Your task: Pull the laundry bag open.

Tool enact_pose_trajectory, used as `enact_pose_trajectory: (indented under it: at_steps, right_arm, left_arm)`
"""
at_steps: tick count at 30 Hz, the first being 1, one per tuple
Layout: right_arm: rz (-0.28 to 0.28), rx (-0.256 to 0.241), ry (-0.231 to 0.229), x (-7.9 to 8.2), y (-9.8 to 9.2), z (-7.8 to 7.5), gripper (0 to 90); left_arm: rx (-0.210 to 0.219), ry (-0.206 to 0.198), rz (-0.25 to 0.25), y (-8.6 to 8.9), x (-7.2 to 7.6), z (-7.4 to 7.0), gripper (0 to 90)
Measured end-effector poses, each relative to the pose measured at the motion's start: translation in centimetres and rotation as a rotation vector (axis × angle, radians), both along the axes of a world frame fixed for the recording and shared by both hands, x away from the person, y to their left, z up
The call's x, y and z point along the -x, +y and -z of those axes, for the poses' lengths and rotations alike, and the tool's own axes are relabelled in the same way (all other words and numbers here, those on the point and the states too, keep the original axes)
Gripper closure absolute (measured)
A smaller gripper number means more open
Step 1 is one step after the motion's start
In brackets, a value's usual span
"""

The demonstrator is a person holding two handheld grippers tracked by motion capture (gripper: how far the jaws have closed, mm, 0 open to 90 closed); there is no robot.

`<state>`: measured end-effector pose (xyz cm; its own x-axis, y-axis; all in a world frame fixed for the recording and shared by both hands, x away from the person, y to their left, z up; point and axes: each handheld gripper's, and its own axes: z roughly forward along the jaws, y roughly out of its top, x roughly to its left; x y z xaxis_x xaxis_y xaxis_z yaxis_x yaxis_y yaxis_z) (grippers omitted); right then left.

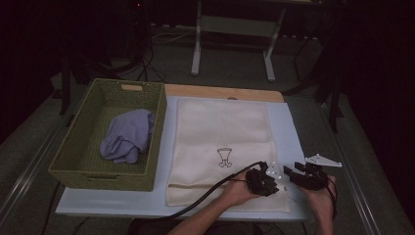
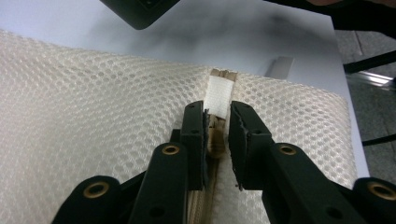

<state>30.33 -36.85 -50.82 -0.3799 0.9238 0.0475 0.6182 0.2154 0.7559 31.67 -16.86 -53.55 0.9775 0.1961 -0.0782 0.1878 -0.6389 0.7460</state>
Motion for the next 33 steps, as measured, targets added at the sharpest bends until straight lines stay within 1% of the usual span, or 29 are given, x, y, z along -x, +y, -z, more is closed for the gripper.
enact_pose_trajectory:
  at_steps: [2, 3, 7, 9, 11, 15, 19, 25, 28, 29, 32, 33]
  right_arm:
    - [0.0, -0.001, 0.0, 0.0, 0.0, 0.0, 44.5]
    - [0.0, -0.001, 0.0, 0.0, 0.0, 0.0, 44.5]
    - [0.001, -0.004, 0.0, 0.0, -0.1, 0.0, 44.5]
    - [0.003, -0.005, -0.001, 0.1, -0.2, 0.0, 44.5]
    - [0.003, -0.005, -0.002, 0.0, -0.2, 0.0, 44.5]
    - [0.001, -0.002, 0.003, 0.0, -0.1, 0.0, 44.5]
    - [-0.005, 0.001, 0.008, 0.0, 0.1, 0.1, 44.4]
    - [-0.013, -0.002, 0.017, 0.1, -0.3, -0.1, 44.6]
    - [-0.02, -0.006, 0.027, 0.3, -0.7, -0.3, 45.7]
    - [-0.028, -0.012, 0.035, 0.4, -1.0, -0.5, 46.0]
    - [-0.043, -0.003, 0.047, 0.5, -1.1, -0.6, 46.1]
    - [-0.06, -0.001, 0.061, 0.8, -1.1, -0.7, 46.0]
  left_arm:
    - [-0.002, -0.001, -0.001, -0.1, 0.0, 0.0, 80.5]
    - [-0.006, -0.002, -0.007, -0.1, -0.1, 0.0, 80.5]
    - [0.009, 0.048, -0.016, 0.0, -0.5, 0.0, 81.8]
    - [0.012, 0.058, -0.018, 0.1, -0.6, 0.0, 81.8]
    - [0.01, 0.054, -0.019, 0.0, -0.6, 0.0, 81.6]
    - [-0.002, 0.019, -0.018, -0.2, -0.3, 0.1, 80.0]
    - [-0.004, 0.001, -0.019, -0.3, -0.1, 0.1, 81.1]
    - [0.016, 0.014, -0.024, 0.0, -0.2, 0.2, 82.2]
    - [0.028, 0.031, -0.027, 0.1, -0.3, 0.2, 82.3]
    - [0.03, 0.034, -0.027, 0.2, -0.3, 0.2, 82.3]
    - [0.041, 0.034, -0.029, 0.3, -0.4, 0.1, 82.3]
    - [0.049, 0.036, -0.03, 0.4, -0.4, 0.1, 82.3]
